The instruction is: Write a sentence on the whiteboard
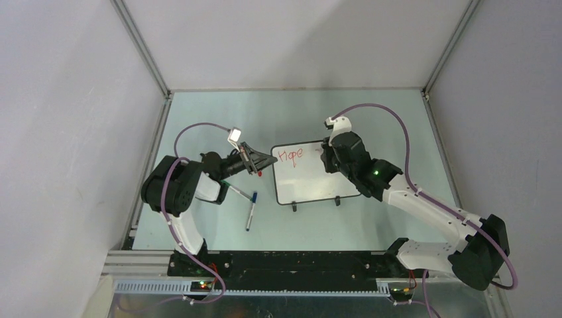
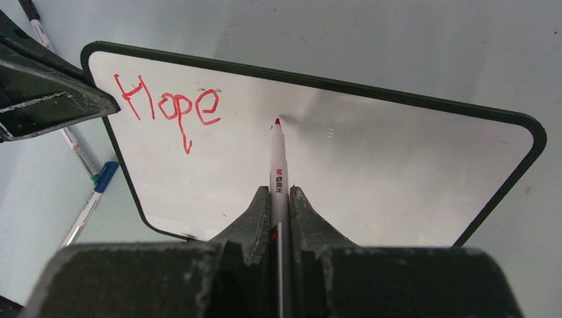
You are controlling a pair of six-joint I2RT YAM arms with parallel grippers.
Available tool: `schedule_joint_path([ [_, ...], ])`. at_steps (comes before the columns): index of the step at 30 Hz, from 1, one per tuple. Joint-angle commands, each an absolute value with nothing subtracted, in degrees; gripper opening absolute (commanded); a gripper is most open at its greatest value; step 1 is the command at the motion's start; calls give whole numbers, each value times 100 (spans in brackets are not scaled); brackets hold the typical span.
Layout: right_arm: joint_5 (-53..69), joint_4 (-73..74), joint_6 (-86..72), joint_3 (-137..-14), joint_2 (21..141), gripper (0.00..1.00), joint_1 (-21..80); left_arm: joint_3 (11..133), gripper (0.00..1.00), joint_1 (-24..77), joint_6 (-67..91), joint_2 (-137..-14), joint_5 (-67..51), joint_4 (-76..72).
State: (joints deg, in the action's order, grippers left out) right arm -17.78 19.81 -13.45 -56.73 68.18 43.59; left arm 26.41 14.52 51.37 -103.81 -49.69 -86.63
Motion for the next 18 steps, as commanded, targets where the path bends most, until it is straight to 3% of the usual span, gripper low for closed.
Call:
schedule_joint_path([
  [1,-1920,1828,-1278,-5924,6823,0,4463,2575,0,1548,4897,-10270,-5105,-8789],
  [18,-1773,1808,-1226,-5841,6747,0,5093,2570,0,1551,4896,-10261,-5097,-8789],
])
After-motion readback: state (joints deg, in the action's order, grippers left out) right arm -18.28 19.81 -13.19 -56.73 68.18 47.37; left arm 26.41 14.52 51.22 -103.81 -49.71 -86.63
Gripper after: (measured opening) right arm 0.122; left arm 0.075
